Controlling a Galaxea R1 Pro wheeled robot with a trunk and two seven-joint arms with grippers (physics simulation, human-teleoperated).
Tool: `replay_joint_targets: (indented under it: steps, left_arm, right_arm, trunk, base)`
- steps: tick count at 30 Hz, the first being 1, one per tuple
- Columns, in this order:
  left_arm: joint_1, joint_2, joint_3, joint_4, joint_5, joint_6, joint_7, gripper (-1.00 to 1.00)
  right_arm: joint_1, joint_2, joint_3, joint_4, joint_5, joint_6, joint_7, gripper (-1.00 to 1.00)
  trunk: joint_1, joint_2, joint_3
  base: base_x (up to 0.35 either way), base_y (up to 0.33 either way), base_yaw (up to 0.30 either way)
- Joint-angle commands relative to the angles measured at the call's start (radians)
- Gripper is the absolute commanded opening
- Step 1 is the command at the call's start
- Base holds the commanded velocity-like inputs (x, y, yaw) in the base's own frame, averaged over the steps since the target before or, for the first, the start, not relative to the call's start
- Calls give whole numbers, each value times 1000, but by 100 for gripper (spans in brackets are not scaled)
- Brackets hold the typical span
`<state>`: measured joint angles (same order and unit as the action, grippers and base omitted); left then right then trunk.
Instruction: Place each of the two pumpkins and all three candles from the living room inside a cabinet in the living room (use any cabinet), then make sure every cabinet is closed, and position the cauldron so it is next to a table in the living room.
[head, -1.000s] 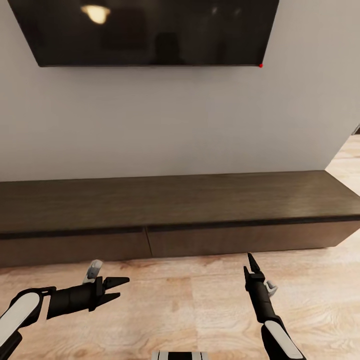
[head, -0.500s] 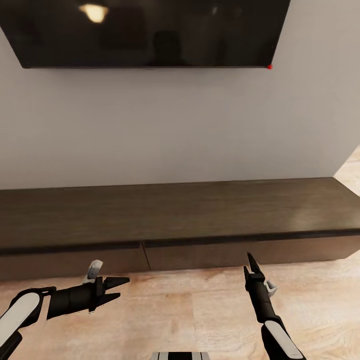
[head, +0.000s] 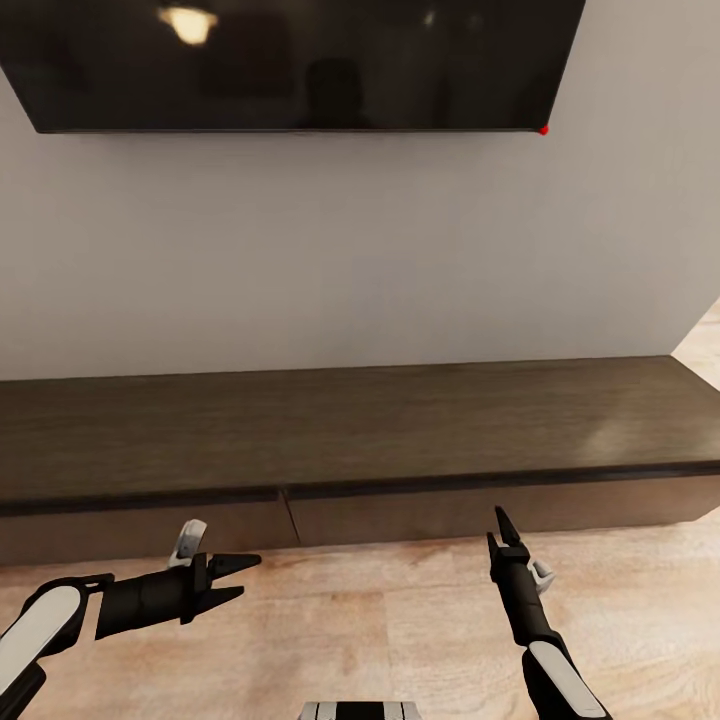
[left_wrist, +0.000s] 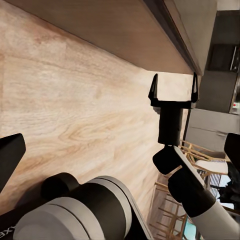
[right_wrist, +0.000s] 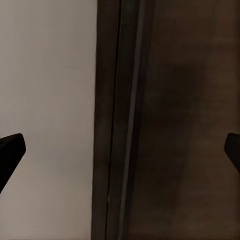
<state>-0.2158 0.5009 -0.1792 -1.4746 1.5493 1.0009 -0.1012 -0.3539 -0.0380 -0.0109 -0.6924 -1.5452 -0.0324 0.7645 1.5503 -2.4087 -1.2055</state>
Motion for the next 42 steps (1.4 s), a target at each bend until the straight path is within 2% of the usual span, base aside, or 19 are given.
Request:
replay_joint_targets:
  steps: [1, 5, 42]
  left_arm:
    - [-1, 1, -1, 0, -9, 1, -11, 100]
    - [-1, 1, -2, 0, -8, 1, -11, 100]
    - [-1, 1, -2, 0, -7, 1, -10, 100]
  right_arm:
    - [0, 0, 2, 1, -6, -3, 3, 100]
    - [0, 0, 2, 1, -6, -3, 3, 100]
    - [0, 0, 2, 1, -6, -4, 4, 100]
  trunk:
    - [0, 0, -1]
    - [11, -21, -10]
    - [11, -21, -10]
  base:
    - [0, 0, 0]
    - [0, 0, 0]
    - [44, 2, 0]
